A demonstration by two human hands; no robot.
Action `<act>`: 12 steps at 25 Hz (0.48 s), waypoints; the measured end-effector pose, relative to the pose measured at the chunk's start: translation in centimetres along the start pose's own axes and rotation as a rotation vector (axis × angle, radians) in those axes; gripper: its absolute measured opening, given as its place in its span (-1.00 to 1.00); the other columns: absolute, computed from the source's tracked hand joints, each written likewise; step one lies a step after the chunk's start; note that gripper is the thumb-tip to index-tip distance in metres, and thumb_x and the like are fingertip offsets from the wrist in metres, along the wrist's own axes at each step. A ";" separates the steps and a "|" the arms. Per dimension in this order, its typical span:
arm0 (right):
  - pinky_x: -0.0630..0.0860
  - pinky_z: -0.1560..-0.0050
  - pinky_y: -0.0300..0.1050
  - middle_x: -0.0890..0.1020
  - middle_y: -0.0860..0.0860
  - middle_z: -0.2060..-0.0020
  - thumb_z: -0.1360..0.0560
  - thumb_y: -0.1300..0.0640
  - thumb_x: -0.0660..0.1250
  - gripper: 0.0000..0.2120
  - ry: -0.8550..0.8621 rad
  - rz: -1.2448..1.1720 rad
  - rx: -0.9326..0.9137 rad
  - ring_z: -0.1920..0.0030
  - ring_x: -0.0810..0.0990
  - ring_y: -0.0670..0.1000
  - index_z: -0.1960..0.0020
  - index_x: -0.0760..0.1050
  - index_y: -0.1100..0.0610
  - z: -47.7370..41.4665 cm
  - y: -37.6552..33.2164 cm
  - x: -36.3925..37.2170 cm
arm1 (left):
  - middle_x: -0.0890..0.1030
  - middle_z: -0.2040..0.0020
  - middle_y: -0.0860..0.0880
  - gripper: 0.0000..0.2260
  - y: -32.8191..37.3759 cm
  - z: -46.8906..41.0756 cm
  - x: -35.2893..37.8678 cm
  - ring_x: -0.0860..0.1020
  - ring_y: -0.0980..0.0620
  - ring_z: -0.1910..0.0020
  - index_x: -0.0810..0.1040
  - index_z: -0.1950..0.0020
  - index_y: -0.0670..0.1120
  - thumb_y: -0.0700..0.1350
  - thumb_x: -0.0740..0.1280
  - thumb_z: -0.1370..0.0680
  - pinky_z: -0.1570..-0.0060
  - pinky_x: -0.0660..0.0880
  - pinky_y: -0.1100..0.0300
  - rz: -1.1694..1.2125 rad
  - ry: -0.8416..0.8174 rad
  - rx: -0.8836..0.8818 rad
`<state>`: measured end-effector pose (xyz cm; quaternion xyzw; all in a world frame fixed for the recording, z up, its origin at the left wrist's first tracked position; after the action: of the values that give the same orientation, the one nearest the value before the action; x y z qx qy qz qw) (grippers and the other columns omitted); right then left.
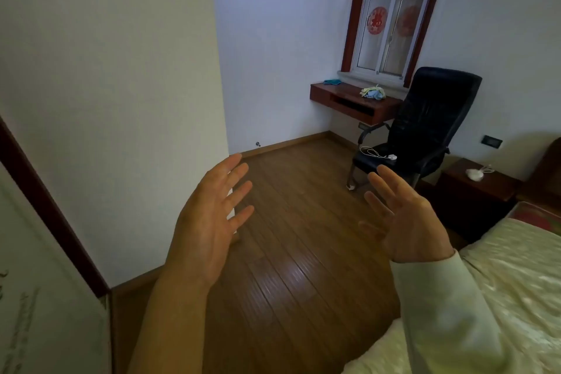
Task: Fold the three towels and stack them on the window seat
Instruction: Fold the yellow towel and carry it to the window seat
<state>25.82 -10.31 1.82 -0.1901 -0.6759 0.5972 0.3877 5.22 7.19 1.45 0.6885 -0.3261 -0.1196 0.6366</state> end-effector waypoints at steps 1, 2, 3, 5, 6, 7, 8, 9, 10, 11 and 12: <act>0.29 -0.33 0.28 0.42 -0.09 -0.37 -0.61 0.02 0.14 -0.72 0.004 0.021 -0.005 -0.39 0.32 0.05 -0.32 0.37 -0.11 -1.3 0.6 1.4 | 0.50 -0.45 0.16 -0.45 0.0 -1.6 -0.8 0.51 0.07 -0.38 0.42 -0.44 0.19 0.26 0.12 -0.46 -0.29 0.45 0.05 0.001 -0.017 0.010; 0.28 -0.34 0.29 0.42 -0.09 -0.36 -0.60 0.00 0.18 -0.72 0.001 0.027 -0.009 -0.40 0.32 0.05 -0.30 0.38 -0.13 -2.7 1.1 2.6 | 0.50 -0.45 0.17 -0.46 -0.2 -3.1 -1.8 0.51 0.07 -0.37 0.43 -0.43 0.20 0.26 0.12 -0.47 -0.31 0.44 0.04 0.000 -0.035 0.007; 0.28 -0.35 0.30 0.42 -0.10 -0.35 -0.55 -0.04 0.24 -0.70 -0.005 0.037 -0.014 -0.41 0.32 0.05 -0.28 0.38 -0.14 -4.1 1.5 4.3 | 0.50 -0.45 0.17 -0.47 -0.6 -5.3 -3.1 0.52 0.07 -0.37 0.43 -0.42 0.20 0.25 0.11 -0.47 -0.31 0.45 0.04 -0.012 -0.047 0.000; 0.27 -0.35 0.31 0.42 -0.10 -0.36 -0.37 -0.10 0.24 -0.57 -0.025 0.050 -0.021 -0.41 0.32 0.05 -0.24 0.39 -0.16 -7.0 2.2 8.2 | 0.50 -0.45 0.17 -0.49 -0.1 -9.7 -5.3 0.52 0.07 -0.38 0.44 -0.40 0.20 0.25 0.11 -0.48 -0.27 0.47 0.07 -0.033 -0.070 -0.013; 0.27 -0.36 0.32 0.41 -0.09 -0.39 -0.33 -0.11 0.22 -0.53 -0.017 0.041 -0.019 -0.41 0.32 0.06 -0.24 0.39 -0.16 -9.1 2.7 10.4 | 0.49 -0.45 0.16 -0.49 0.1 -12.4 -6.9 0.52 0.07 -0.38 0.44 -0.41 0.20 0.25 0.11 -0.47 -0.25 0.48 0.09 -0.040 -0.077 -0.029; 0.27 -0.37 0.33 0.40 -0.08 -0.41 -0.31 -0.10 0.20 -0.52 -0.011 0.038 -0.025 -0.42 0.32 0.06 -0.24 0.39 -0.17 -10.8 3.0 12.1 | 0.49 -0.46 0.16 -0.48 0.4 -14.6 -8.2 0.51 0.06 -0.39 0.43 -0.42 0.20 0.25 0.11 -0.47 -0.25 0.48 0.10 -0.054 -0.082 -0.037; 0.26 -0.38 0.34 0.39 -0.07 -0.43 -0.31 -0.10 0.20 -0.53 -0.015 0.025 -0.041 -0.43 0.31 0.06 -0.23 0.39 -0.18 -12.3 3.2 13.7 | 0.49 -0.46 0.15 -0.47 0.7 -16.6 -9.2 0.52 0.06 -0.39 0.43 -0.42 0.20 0.25 0.12 -0.47 -0.26 0.48 0.10 -0.044 -0.084 -0.036; 0.26 -0.38 0.34 0.38 -0.07 -0.43 -0.30 -0.10 0.20 -0.54 -0.026 0.019 -0.058 -0.43 0.31 0.06 -0.21 0.39 -0.18 -13.6 3.4 15.3 | 0.49 -0.46 0.15 -0.48 1.0 -18.6 -10.2 0.52 0.06 -0.38 0.44 -0.42 0.20 0.25 0.12 -0.48 -0.28 0.48 0.08 -0.047 -0.088 -0.028; 0.27 -0.38 0.34 0.39 -0.08 -0.43 -0.30 -0.11 0.20 -0.54 -0.023 0.012 -0.063 -0.43 0.32 0.05 -0.21 0.39 -0.19 -15.2 3.8 16.8 | 0.50 -0.45 0.15 -0.50 1.3 -20.6 -11.2 0.52 0.07 -0.38 0.46 -0.40 0.20 0.24 0.12 -0.48 -0.30 0.47 0.05 -0.049 -0.095 -0.026; 0.28 -0.38 0.33 0.40 -0.09 -0.42 -0.30 -0.12 0.21 -0.54 -0.015 0.016 -0.068 -0.42 0.32 0.05 -0.20 0.39 -0.20 -16.8 4.1 18.1 | 0.50 -0.45 0.15 -0.52 1.5 -22.7 -12.0 0.53 0.07 -0.37 0.47 -0.37 0.21 0.24 0.12 -0.48 -0.31 0.46 0.04 -0.050 -0.105 -0.025; 0.29 -0.38 0.32 0.40 -0.10 -0.41 -0.31 -0.12 0.21 -0.55 -0.014 0.024 -0.073 -0.42 0.33 0.05 -0.20 0.40 -0.21 -18.2 4.3 19.4 | 0.50 -0.45 0.15 -0.54 1.6 -24.5 -12.7 0.53 0.07 -0.38 0.48 -0.35 0.22 0.24 0.12 -0.48 -0.31 0.46 0.04 -0.052 -0.112 -0.024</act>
<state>26.41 16.60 3.18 -0.2077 -0.6978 0.5780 0.3686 9.31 34.39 3.78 0.6813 -0.3417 -0.1783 0.6223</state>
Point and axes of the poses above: each hand's wrist, its own z-axis away from the middle knuckle, its own x-axis out of the palm, y = z × x, the point moved 9 cm from there along -z, towards the middle knuckle
